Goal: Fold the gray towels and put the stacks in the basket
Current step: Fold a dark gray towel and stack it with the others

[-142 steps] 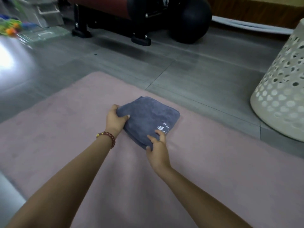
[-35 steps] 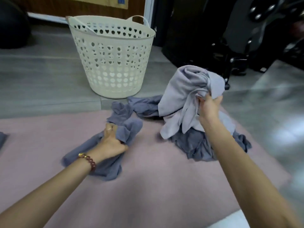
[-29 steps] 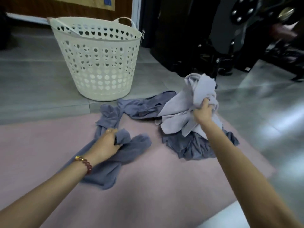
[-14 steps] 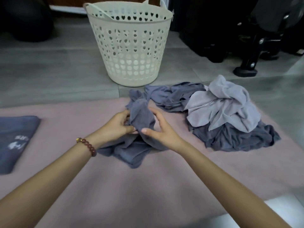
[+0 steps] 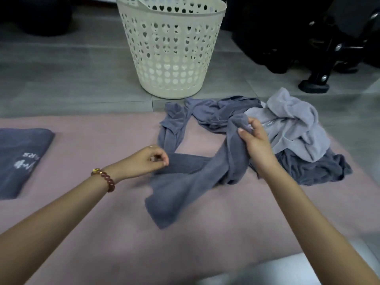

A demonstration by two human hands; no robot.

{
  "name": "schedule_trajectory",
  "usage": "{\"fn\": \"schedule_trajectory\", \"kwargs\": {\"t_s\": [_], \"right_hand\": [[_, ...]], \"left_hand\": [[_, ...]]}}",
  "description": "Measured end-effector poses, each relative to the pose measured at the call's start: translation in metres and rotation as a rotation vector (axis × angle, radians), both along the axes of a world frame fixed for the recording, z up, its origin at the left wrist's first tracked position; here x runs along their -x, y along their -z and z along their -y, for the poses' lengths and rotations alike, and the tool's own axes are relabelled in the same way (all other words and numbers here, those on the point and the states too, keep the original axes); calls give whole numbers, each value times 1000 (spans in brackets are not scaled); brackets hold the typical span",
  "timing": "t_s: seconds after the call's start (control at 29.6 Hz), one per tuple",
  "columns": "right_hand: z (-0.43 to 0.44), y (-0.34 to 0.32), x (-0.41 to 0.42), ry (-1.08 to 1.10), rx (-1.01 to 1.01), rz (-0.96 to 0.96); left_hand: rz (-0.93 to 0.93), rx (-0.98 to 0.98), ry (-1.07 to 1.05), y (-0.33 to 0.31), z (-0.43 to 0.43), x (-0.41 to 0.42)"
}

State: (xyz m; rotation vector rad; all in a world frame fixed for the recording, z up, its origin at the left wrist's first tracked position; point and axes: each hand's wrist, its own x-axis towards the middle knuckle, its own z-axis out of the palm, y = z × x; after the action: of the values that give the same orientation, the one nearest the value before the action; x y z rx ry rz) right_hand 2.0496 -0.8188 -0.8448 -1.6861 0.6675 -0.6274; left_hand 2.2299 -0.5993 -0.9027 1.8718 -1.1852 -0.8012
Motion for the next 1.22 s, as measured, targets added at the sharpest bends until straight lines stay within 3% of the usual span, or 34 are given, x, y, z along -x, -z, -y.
{"fn": "schedule_trajectory", "kwargs": {"t_s": [0.14,0.2,0.3,0.47,0.57,0.64,0.71,0.78,0.85,0.91,0.95,1.05,1.15,1.22], "right_hand": [[24,23,15,1,372,-677],[22,39,17,-21,451,-899],[4,60,9,-150,271,-756],[-52,95,-8,-506,179,-687],[-83,106,-22,-480,254,-572],[-85,93,-32,-368,252,-359],[-76,66,-35,-363,96,-141],[-66,29,-36,-433,-63,-41],[-55,-1,-33,-443,-295,92],[-39,-22,-33,-441,-499,164],[-31,-31,-34,-436,-528,171],[-12,-45,-40,-321,-428,166],[5,-37,-51,-99,-21,69],[17,-22,-56,-59,248,-106]], "left_hand": [[139,-78,-144,39,-4,-7],[109,-195,-189,60,-4,-11],[14,-277,-175,77,5,-8],[99,-101,-345,80,22,-7],[28,45,-213,46,28,0],[-95,110,-128,12,31,10],[-213,185,-110,-23,29,15],[-298,312,-88,-51,23,13],[-145,331,-73,-62,17,10],[118,195,-55,-56,13,7],[142,141,-52,-48,12,5],[-182,134,-159,-29,10,3],[-352,119,-275,-29,4,2],[-498,134,-391,-32,-1,-4]]}}
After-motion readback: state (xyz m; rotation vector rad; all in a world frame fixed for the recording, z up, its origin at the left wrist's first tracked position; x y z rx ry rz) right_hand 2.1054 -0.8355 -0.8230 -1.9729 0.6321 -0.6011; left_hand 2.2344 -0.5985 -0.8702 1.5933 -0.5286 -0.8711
